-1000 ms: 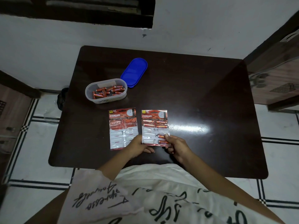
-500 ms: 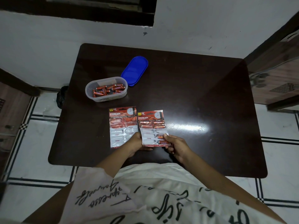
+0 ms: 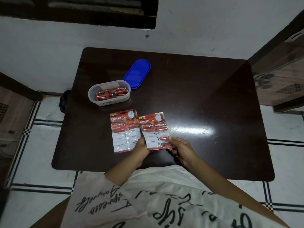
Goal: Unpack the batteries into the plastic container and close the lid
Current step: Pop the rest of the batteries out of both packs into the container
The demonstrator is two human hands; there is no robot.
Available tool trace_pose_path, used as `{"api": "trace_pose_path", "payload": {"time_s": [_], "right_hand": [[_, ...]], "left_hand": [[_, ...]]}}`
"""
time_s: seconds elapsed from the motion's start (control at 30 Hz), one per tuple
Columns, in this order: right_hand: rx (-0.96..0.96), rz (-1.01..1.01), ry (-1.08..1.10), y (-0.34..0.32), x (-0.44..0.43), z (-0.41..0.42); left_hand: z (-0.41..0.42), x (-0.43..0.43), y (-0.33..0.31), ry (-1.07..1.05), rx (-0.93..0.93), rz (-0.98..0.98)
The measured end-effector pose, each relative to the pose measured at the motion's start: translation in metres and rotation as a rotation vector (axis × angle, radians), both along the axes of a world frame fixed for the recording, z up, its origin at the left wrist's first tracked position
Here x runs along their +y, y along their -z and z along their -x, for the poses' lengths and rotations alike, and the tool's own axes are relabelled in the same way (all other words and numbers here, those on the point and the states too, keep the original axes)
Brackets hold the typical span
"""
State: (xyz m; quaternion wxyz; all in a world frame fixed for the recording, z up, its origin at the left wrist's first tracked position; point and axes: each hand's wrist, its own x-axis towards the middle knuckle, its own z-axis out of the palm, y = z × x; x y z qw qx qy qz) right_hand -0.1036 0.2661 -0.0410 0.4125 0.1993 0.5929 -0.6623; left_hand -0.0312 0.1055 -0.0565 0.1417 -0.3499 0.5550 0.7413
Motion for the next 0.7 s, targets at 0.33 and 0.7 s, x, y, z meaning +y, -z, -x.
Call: {"api": "trace_pose_path", "payload": {"time_s": [0.33,0.7], "right_hand": [[-0.004,-0.006,0.128,0.007,0.008,0.007],[-0.015,-0.026,-0.062,-0.004,0.003,0.004]], "left_hand": [[0.005,-0.011,-0.009,-0.321,-0.100,-0.219],[0.013,0.003,-0.027,-0.139,-0.199,-0.362]]}}
